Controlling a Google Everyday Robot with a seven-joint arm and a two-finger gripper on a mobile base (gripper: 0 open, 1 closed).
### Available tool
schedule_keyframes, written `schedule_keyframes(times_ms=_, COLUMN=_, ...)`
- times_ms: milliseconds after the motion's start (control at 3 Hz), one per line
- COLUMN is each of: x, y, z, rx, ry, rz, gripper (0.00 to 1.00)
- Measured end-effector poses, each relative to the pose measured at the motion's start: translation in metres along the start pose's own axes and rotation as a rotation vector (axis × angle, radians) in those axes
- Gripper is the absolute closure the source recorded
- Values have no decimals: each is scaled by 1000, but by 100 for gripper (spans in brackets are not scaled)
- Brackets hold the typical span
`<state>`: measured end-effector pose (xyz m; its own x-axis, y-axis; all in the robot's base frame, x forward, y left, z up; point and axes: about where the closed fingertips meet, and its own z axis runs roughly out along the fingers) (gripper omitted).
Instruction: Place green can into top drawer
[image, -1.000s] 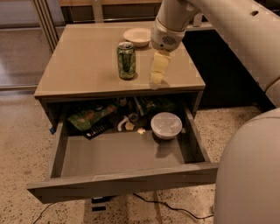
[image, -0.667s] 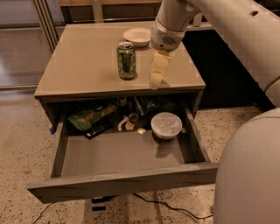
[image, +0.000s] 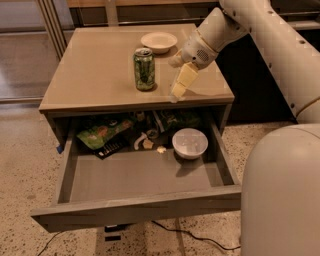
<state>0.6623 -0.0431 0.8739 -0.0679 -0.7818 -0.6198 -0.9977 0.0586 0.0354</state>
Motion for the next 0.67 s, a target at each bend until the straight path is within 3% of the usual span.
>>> schedule_keyframes(times_ms=333, x=0, y=0, z=0, rx=1, ry=2, rz=0, gripper=0)
schedule_keyframes(times_ms=667, x=-2, y=-14, z=7, rx=11, ry=-89, rz=19, gripper=0)
